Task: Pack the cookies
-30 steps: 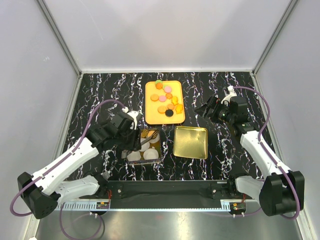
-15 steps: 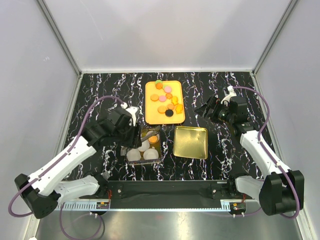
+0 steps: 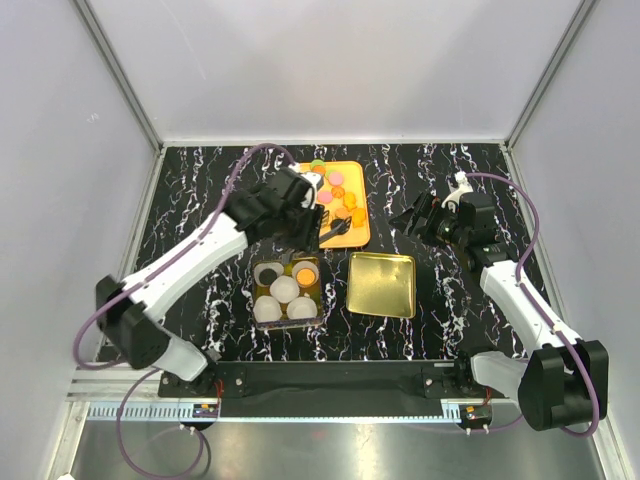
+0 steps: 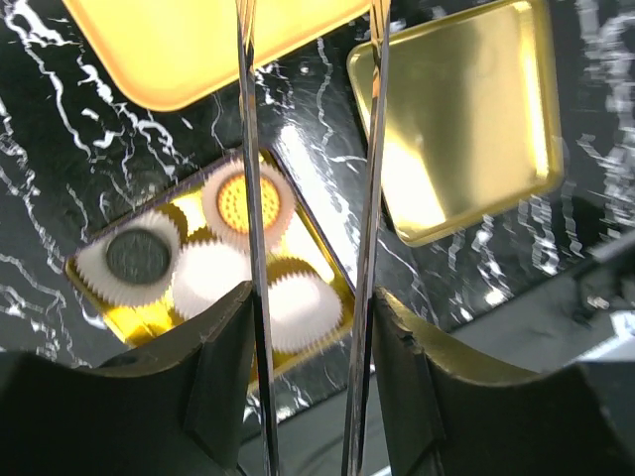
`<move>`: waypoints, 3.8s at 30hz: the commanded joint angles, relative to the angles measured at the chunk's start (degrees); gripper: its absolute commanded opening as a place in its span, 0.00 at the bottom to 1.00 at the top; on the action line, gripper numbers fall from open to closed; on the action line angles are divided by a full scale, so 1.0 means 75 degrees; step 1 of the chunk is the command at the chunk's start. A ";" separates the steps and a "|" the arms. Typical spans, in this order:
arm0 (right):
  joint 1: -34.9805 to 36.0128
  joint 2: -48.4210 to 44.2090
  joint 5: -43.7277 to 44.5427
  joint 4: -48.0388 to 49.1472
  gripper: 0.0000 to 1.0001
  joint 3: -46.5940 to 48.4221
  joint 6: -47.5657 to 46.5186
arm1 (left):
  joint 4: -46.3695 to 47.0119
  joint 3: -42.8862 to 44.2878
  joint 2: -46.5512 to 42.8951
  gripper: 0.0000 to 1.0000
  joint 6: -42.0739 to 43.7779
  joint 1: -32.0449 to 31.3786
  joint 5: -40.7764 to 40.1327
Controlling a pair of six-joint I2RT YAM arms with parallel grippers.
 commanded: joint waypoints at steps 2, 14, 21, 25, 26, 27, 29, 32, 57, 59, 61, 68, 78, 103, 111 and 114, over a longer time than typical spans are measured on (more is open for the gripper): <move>0.0016 -0.0099 0.0042 0.0085 1.00 0.0220 -0.0162 | 0.0669 0.0458 0.0802 0.50 0.0282 -0.0019 -0.0399; 0.0016 -0.0041 -0.0122 0.0190 1.00 0.0196 -0.0104 | 0.0998 0.0610 0.1975 0.51 0.0294 -0.0019 -0.0575; 0.0016 -0.0064 -0.0157 0.0178 1.00 0.0184 -0.0092 | 0.1045 0.0716 0.2373 0.51 0.0305 -0.0008 -0.0809; 0.0005 -0.0052 -0.0169 0.0202 1.00 0.0173 -0.0092 | 0.1092 0.0728 0.2491 0.51 0.0282 0.0016 -0.0821; 0.0016 -0.0029 -0.0169 0.0213 1.00 0.0173 -0.0092 | 0.1104 0.0739 0.2526 0.51 0.0282 0.0016 -0.0810; 0.0005 -0.0052 -0.0181 0.0202 1.00 0.0173 -0.0104 | 0.1115 0.0763 0.2549 0.51 0.0282 0.0027 -0.0798; 0.0005 -0.0052 -0.0169 0.0202 1.00 0.0184 -0.0092 | 0.1115 0.0833 0.2643 0.51 0.0282 0.0028 -0.0763; 0.0005 -0.0052 -0.0158 0.0202 1.00 0.0173 -0.0092 | 0.1115 0.0938 0.2749 0.51 0.0293 0.0039 -0.0751; 0.0016 -0.0006 -0.0157 0.0143 1.00 0.0220 -0.0139 | 0.0823 0.1348 0.2667 0.37 0.0528 0.0110 -0.0833; 0.0016 0.0006 -0.0157 0.0143 1.00 0.0220 -0.0127 | 0.0683 0.1419 0.2492 0.36 0.0574 0.0110 -0.0868; 0.0016 0.0018 -0.0146 0.0155 1.00 0.0220 -0.0127 | 0.0623 0.1384 0.2351 0.36 0.0610 0.0110 -0.0926; 0.0016 0.0065 -0.0134 0.0178 1.00 0.0220 -0.0127 | 0.0529 0.0893 0.1683 0.36 0.0657 0.0110 -0.0985; 0.0016 0.0100 -0.0169 0.0178 1.00 0.0220 -0.0139 | 0.0155 -0.0267 -0.0448 0.37 0.0516 0.0110 -0.0810; 0.0016 0.0323 -0.0181 0.0237 1.00 0.0255 -0.0116 | -0.0901 -0.3772 -0.4177 0.38 -0.0152 0.0098 -0.0318; 0.0005 0.0358 -0.0192 0.0260 1.00 0.0278 -0.0104 | -0.0994 -0.3831 -0.4305 0.38 -0.0234 0.0098 -0.0165; 0.0016 0.0370 -0.0204 0.0272 1.00 0.0278 -0.0104 | -0.1099 -0.3831 -0.4411 0.38 -0.0281 0.0098 -0.0153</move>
